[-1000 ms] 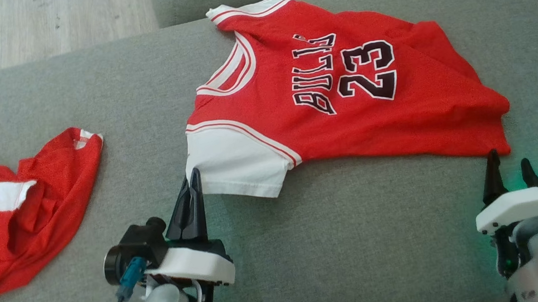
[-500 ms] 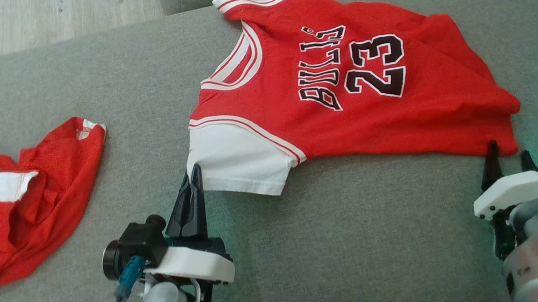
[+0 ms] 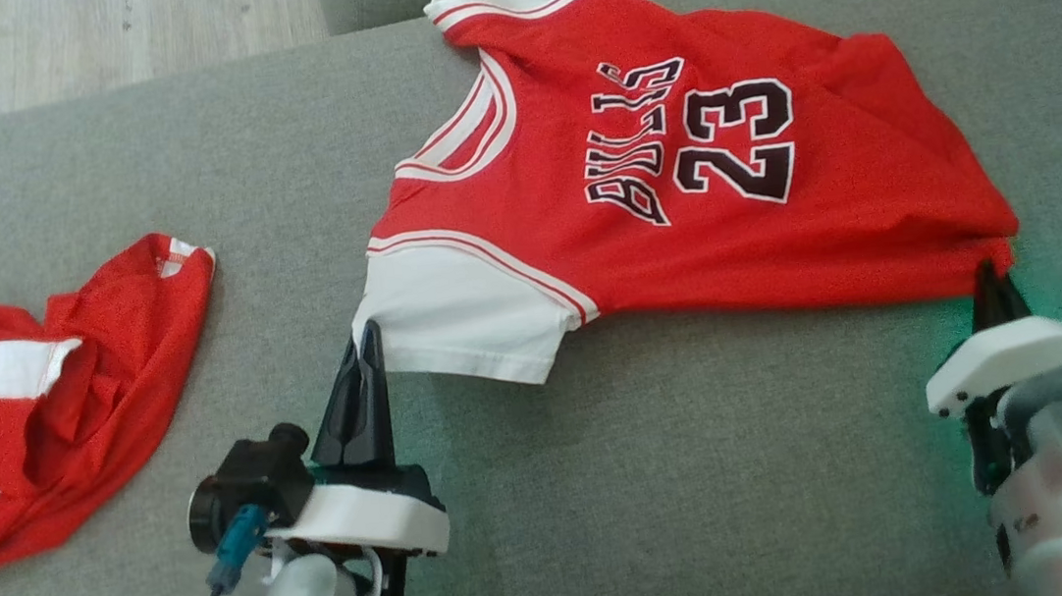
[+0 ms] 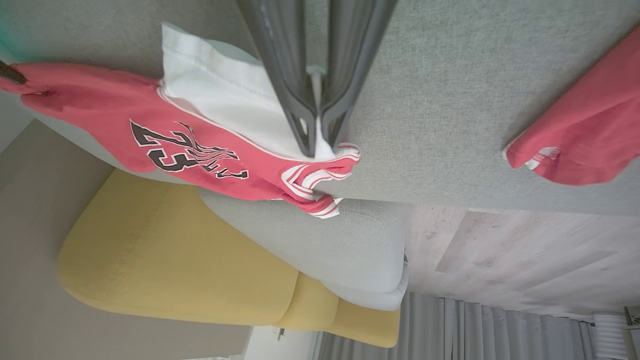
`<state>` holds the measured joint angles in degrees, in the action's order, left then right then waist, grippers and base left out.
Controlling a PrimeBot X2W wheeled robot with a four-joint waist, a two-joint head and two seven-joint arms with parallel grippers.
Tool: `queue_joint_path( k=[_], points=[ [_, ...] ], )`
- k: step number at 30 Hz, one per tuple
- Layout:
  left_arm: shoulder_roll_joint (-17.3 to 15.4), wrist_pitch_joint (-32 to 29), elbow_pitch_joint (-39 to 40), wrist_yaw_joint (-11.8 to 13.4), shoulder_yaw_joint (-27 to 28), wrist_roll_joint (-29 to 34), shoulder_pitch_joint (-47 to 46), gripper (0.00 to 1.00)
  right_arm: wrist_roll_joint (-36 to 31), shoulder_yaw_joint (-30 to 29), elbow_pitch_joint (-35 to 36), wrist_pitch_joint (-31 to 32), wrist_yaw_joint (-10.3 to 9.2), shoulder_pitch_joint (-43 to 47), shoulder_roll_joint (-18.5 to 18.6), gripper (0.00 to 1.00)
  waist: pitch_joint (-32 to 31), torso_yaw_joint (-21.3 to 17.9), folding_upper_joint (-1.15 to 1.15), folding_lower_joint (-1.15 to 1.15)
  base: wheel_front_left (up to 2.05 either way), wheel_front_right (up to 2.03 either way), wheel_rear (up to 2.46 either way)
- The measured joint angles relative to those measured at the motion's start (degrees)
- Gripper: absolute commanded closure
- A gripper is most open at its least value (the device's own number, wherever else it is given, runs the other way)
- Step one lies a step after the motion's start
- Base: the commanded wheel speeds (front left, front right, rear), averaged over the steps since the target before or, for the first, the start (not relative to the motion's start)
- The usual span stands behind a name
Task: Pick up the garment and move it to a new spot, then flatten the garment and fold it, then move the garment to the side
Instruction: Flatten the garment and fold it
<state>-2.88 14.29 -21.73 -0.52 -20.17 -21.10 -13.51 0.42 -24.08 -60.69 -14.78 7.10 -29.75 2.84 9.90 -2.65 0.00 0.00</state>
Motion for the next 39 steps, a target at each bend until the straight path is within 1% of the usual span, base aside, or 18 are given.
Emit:
queue_joint_path(
  k=[3, 4, 6, 8, 12, 15, 17, 22, 25, 30, 33, 36, 39],
  points=[
    [0.1, 0.0, 0.2, 0.0, 0.7, 0.0, 0.0, 1.00, -0.8, 1.4, 3.1, 0.0, 0.00, 0.2, 0.0, 1.00, -0.7, -0.2, 0.00, 0.00, 0.00, 0.00, 0.00],
    [0.1, 0.0, 0.8, -0.1, 1.6, 0.1, 0.1, 1.00, -1.4, 2.7, 5.6, 0.0, 0.00, 0.4, 0.0, 1.00, -1.4, -0.3, 0.00, 0.00, 0.00, 0.00, 0.00],
    [0.1, 0.0, 1.7, -0.2, 2.4, 0.2, 0.2, 1.00, -1.6, 4.6, 8.2, 0.0, 0.00, 0.8, 0.0, 1.00, -2.2, -0.4, 0.00, 0.00, 0.00, 0.00, 0.00],
    [0.1, 0.0, 2.8, -1.1, 3.6, -0.1, 0.3, 1.00, -1.6, 6.9, 10.7, 0.0, 0.00, 1.0, 0.0, 1.00, -3.2, -0.5, 0.00, 0.00, 0.00, 0.00, 0.00],
    [-0.2, 0.0, 5.7, -1.7, 5.9, -0.1, 0.1, 1.00, -1.6, 11.3, 17.3, 0.4, 0.00, 0.9, 0.0, 1.00, -5.5, -0.8, 0.00, 0.00, 0.00, 0.00, 0.00],
    [-0.5, 0.1, 8.5, -2.1, 7.9, -0.9, -1.4, 1.00, -1.6, 14.9, 23.3, 2.7, 0.00, 0.8, 0.1, 1.00, -7.4, -1.0, 0.00, -0.01, 0.00, 0.00, 0.00],
    [-0.8, 0.1, 10.9, -2.1, 9.2, -2.1, -3.0, 1.00, -1.0, 17.8, 27.7, 4.7, 0.00, 0.8, 0.9, 1.00, -8.6, -1.1, 0.00, -0.01, 0.00, 0.00, 0.00],
    [-2.4, -1.8, 19.1, -2.0, 11.5, -3.8, -6.5, 1.00, 3.5, 23.4, 39.7, 10.4, 0.00, 1.1, 4.5, 1.00, -11.0, -1.5, 0.00, -0.01, 0.00, 0.00, 0.00],
    [-3.2, -4.1, 24.1, -1.3, 12.7, -4.7, -6.4, 1.00, 6.2, 25.6, 47.0, 14.0, 0.00, 2.4, 6.4, 1.00, -11.8, -1.9, 0.00, -0.01, 0.00, 0.00, 0.00],
    [-5.2, -8.9, 33.8, -0.3, 13.6, -5.7, -4.6, 1.00, 9.8, 26.0, 58.3, 20.0, 0.00, 8.3, 8.9, 1.00, -12.9, -2.0, 0.00, -0.01, 0.00, 0.00, 0.00],
    [-6.5, -12.7, 39.9, 0.2, 13.7, -6.2, -3.0, 1.00, 10.7, 25.1, 65.0, 24.0, 0.00, 10.5, 9.4, 1.00, -13.2, -2.0, 0.00, -0.01, 0.00, 0.00, 0.00],
    [-7.4, -16.8, 45.0, 0.8, 13.7, -7.7, -2.7, 1.00, 11.2, 24.2, 70.8, 28.3, 0.00, 10.9, 9.7, 1.00, -13.0, -1.9, 0.00, -0.01, 0.00, 0.00, 0.00],
    [-8.1, -20.3, 47.0, 1.7, 13.9, -8.5, -4.9, 1.00, 11.6, 23.3, 74.4, 32.5, 0.00, 10.8, 9.7, 1.00, -12.2, -1.8, 0.00, -0.01, 0.00, 0.00, 0.00]
  ],
)
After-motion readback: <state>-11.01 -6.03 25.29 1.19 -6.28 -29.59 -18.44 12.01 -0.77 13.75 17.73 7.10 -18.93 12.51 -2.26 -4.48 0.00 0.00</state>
